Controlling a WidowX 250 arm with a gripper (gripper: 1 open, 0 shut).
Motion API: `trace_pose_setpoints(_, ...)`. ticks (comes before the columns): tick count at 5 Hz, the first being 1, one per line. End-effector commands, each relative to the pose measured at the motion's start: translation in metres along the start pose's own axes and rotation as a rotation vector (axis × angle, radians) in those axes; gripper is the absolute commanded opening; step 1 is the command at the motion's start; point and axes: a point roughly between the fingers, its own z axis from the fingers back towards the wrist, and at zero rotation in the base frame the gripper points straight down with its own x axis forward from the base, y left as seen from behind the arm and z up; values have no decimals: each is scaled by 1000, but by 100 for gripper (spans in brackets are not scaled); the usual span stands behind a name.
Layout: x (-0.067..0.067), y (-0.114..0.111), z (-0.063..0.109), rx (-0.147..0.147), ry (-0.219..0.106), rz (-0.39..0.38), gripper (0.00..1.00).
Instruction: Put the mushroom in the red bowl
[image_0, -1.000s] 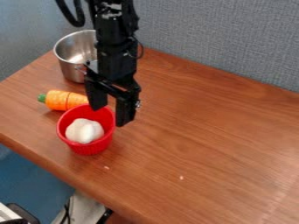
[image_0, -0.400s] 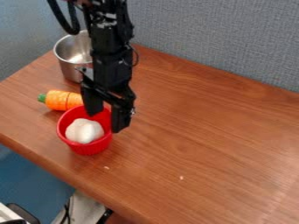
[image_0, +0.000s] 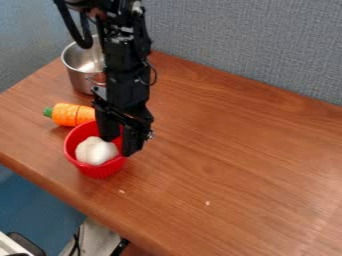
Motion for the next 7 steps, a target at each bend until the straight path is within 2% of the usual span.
trace_pose_setpoints(1, -2, 6, 2, 13, -9, 6, 0)
trace_pose_setpoints(2, -1, 6, 10, 1, -19, 12, 0)
trace_pose_setpoints(3, -1, 5, 13, -5, -26, 12, 100)
trace_pose_setpoints(4, -1, 5, 23, -7, -47, 17, 100)
trace_pose_setpoints(5, -2, 5, 38, 2, -82, 31, 100)
trace_pose_setpoints(7, -1, 10, 70, 45, -158, 56, 100)
